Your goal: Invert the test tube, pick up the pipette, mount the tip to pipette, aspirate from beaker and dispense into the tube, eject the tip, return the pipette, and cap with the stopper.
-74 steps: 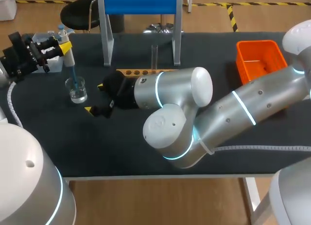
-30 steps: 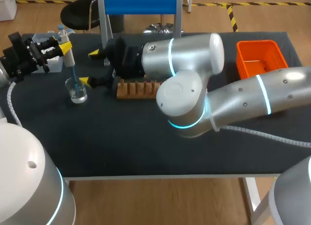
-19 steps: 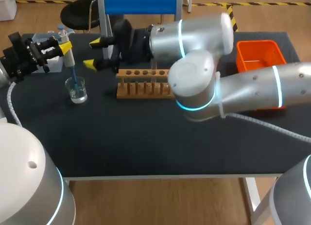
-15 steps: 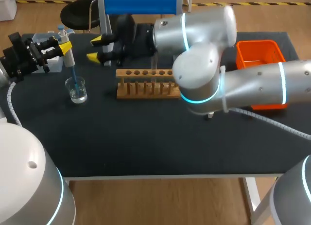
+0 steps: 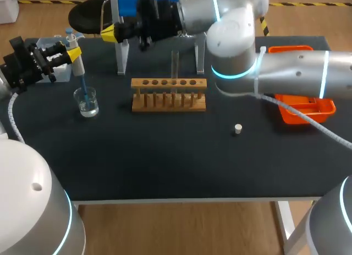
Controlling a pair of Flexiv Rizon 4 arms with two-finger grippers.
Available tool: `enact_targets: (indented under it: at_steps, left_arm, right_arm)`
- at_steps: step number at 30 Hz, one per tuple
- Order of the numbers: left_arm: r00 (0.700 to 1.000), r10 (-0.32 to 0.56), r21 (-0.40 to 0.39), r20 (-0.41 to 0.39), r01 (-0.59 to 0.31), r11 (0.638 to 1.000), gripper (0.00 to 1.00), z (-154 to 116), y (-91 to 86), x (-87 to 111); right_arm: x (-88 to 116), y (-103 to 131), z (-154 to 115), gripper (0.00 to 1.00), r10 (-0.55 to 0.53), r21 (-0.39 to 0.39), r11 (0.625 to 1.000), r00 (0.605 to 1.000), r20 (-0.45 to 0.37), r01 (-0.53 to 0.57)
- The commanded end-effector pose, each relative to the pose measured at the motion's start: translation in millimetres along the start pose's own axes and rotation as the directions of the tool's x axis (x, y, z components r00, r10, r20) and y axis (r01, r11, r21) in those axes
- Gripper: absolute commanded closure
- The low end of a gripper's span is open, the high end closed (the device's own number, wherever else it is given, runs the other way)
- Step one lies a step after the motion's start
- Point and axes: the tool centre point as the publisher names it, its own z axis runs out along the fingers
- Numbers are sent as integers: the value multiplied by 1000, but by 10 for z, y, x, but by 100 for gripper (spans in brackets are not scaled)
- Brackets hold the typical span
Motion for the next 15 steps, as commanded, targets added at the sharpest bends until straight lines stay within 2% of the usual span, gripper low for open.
enact_targets:
  at_steps: [1, 15]
  left_arm:
    - [1000, 1, 2, -2, -1, 1000, 100, -2, 5, -6]
    - [1000, 1, 2, -2, -1, 1000, 100, -2, 5, -6]
  right_arm:
    - [-124, 18, 124, 100, -8, -46, 999, 974, -228, -3]
    - [-278, 248, 404, 100, -7, -208, 977, 980, -201, -35]
